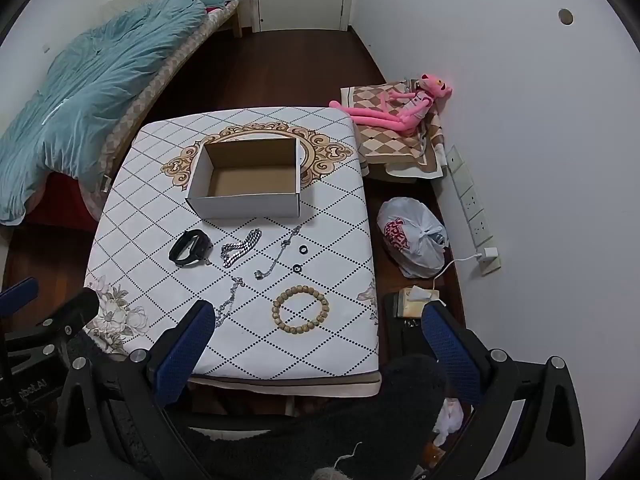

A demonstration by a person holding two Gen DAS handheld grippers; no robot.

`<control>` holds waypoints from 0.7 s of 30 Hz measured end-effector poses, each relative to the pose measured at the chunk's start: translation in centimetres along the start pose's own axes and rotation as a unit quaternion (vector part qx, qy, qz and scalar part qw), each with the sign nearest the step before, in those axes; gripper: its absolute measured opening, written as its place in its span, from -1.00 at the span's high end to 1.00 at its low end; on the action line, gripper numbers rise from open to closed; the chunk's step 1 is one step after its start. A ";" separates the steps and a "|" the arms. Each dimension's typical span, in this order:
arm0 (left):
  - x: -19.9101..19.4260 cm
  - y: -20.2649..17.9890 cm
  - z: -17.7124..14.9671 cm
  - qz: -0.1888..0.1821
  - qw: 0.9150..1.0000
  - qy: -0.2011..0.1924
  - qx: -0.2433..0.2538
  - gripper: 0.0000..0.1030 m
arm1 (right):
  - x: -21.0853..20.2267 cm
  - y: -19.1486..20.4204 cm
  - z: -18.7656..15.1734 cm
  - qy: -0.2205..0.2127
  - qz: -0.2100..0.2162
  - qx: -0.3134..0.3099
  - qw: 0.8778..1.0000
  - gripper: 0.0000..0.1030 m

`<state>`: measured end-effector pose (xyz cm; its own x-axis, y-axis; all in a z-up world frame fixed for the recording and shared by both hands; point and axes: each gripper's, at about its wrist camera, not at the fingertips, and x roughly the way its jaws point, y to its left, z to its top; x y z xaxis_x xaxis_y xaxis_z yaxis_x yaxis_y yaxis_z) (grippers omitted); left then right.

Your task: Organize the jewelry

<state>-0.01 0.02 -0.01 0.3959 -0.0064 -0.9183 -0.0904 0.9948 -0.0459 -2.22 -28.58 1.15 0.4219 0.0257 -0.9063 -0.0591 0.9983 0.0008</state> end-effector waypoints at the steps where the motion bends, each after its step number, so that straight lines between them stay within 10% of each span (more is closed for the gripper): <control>1: 0.0 0.0 0.0 0.000 1.000 0.000 0.001 -1.00 | 0.0 0.0 0.0 -0.002 0.004 0.000 1.000 -1.00; 21: -0.9 0.4 -0.1 0.005 1.000 -0.008 0.003 -1.00 | -0.4 -0.1 0.1 -0.001 0.003 0.001 1.000 -1.00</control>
<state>-0.53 0.42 0.74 0.4096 0.0051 -0.9122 -0.0890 0.9954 -0.0344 -2.24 -28.66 1.55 0.4230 0.0312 -0.9056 -0.0598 0.9982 0.0064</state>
